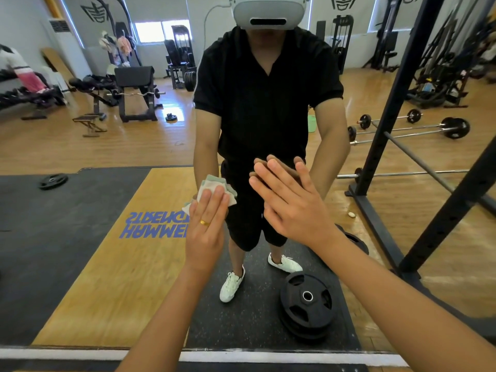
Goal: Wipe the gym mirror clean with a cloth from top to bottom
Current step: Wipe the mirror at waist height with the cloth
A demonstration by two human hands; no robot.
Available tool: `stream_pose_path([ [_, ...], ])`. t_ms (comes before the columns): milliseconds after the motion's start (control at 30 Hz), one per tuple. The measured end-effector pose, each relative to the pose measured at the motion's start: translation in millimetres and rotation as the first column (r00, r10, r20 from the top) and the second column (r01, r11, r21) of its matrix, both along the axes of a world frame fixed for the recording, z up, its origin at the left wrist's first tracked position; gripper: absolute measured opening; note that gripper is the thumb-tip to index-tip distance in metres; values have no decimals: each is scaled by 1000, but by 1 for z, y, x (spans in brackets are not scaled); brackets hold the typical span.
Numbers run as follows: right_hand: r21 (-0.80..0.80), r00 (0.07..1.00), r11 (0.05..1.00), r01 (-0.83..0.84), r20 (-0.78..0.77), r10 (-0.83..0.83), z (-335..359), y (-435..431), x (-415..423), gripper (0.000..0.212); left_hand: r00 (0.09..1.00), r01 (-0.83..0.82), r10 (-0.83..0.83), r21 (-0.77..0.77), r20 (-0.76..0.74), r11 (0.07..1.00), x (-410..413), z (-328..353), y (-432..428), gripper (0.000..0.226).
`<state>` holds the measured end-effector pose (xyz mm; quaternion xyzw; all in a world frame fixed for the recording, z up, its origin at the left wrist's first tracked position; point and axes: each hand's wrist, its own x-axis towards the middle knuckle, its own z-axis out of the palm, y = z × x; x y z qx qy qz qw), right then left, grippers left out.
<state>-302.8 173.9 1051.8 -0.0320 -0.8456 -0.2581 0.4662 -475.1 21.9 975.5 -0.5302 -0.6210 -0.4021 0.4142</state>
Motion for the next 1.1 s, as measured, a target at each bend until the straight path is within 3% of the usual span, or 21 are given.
stream_pose_path([
  [67, -28, 999, 999, -23, 38, 24, 2, -2, 13, 58, 1000, -2, 2, -17, 9, 1000, 1, -1, -1, 73],
  [200, -62, 1000, 998, -3, -28, 1, 3, 20, 53, 64, 996, 36, -32, -46, 78, 998, 10, 3, -3, 48],
  [433, 89, 994, 990, 108, -42, -105, 11, 77, 82, 64, 983, 44, -50, 37, 177, 998, 26, 3, 10, 67],
  [567, 149, 989, 982, 114, -110, -98, 4, 82, 75, 66, 988, 84, -96, 106, 121, 991, 41, 21, 30, 40],
  [800, 158, 989, 982, 107, -118, -89, 1, 84, 75, 67, 984, 180, -178, 117, -27, 977, 70, 100, 65, 34],
  [900, 158, 989, 982, 103, -117, -85, 3, 85, 76, 65, 987, 154, -150, 106, -49, 982, 71, 86, 65, 43],
  [1000, 154, 989, 983, 103, -120, -85, 2, 85, 74, 66, 986, 164, -164, 19, -4, 986, 66, 50, 54, 70],
  [1100, 158, 989, 982, 106, -121, -88, 3, 84, 74, 66, 987, 159, -159, -31, 3, 987, 66, 34, 50, 73],
])
